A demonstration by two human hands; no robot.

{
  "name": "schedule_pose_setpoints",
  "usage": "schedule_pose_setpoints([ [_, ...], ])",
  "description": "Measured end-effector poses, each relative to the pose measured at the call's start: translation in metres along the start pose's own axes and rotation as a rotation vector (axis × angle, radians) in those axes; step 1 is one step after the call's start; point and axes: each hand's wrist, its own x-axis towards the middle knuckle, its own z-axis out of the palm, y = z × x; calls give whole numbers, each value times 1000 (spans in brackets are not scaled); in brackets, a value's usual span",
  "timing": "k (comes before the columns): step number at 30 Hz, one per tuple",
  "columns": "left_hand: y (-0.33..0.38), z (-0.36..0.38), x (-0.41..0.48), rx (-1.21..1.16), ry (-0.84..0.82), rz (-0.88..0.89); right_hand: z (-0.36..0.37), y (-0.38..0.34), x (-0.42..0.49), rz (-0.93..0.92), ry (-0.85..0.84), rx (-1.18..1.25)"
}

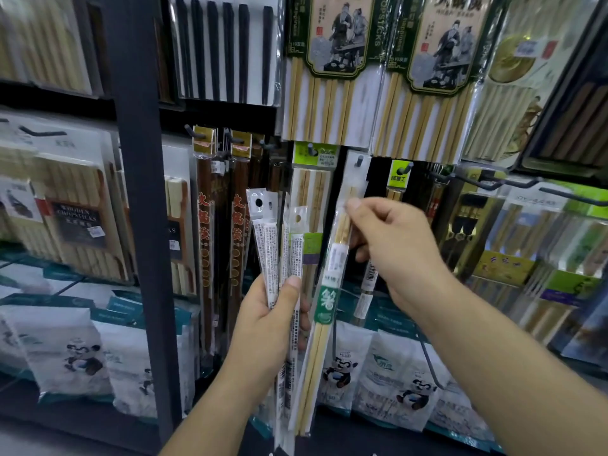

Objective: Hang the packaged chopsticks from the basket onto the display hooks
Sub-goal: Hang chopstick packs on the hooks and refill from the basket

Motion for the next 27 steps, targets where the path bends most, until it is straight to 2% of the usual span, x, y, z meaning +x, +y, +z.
schedule_pose_setpoints([
  [5, 2, 0, 0, 29, -5, -8, -7, -21, 23, 5, 84, 27],
  [15, 6, 0, -1, -53, -14, -23, -1, -30, 36, -24, 102, -9],
  [27, 6, -2, -1, -32, -75, 49, 0, 1, 18, -67, 218, -189],
])
